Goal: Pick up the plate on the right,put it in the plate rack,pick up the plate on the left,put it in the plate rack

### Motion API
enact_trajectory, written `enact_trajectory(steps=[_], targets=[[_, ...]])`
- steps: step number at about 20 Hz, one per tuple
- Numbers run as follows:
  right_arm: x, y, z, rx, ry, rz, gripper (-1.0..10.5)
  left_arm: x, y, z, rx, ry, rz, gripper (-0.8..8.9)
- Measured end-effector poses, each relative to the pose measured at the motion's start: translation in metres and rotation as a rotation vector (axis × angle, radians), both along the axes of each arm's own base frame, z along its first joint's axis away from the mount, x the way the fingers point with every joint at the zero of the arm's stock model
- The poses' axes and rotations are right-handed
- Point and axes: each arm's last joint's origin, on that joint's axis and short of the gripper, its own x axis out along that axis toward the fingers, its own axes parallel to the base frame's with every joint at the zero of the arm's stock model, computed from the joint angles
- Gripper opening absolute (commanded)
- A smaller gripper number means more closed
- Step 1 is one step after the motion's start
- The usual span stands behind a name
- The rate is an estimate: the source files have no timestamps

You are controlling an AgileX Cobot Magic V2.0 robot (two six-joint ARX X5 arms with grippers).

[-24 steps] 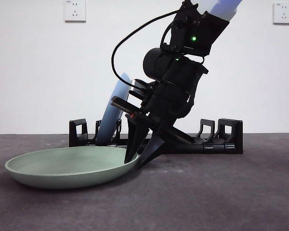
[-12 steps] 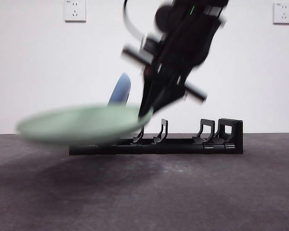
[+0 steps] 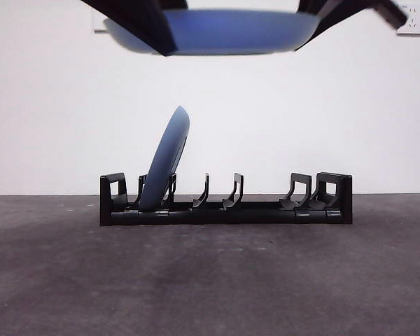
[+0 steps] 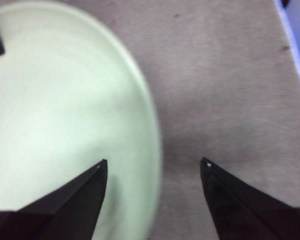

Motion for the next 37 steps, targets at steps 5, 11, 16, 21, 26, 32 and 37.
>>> enact_trajectory(steps=[5,11,16,21,26,32,37], targets=[[-0.008,-0.004,0.004,-0.006,0.010,-0.002,-0.1,0.003,-0.005,-0.002,-0.004,-0.016,0.007,-0.16],[-0.008,-0.006,0.005,-0.021,0.000,-0.017,-0.1,0.002,-0.004,-0.003,0.007,-0.010,0.005,-0.08],[-0.009,-0.006,0.003,-0.040,0.014,-0.038,-0.1,-0.003,-0.005,0.000,0.010,-0.001,-0.011,-0.08],[-0.010,-0.006,0.003,-0.062,0.013,-0.046,-0.1,-0.007,-0.006,-0.001,0.012,0.011,-0.013,-0.08],[-0.010,-0.006,0.003,-0.066,0.010,-0.048,1.0,-0.008,-0.007,-0.001,0.002,0.019,-0.008,-0.08],[-0.011,-0.015,0.026,-0.060,-0.098,-0.068,3.0,-0.009,-0.007,-0.005,-0.063,0.160,-0.010,-0.08],[-0.048,-0.033,0.090,-0.020,-0.320,-0.097,3.0,0.004,-0.018,0.011,-0.377,0.229,-0.001,-0.08]])
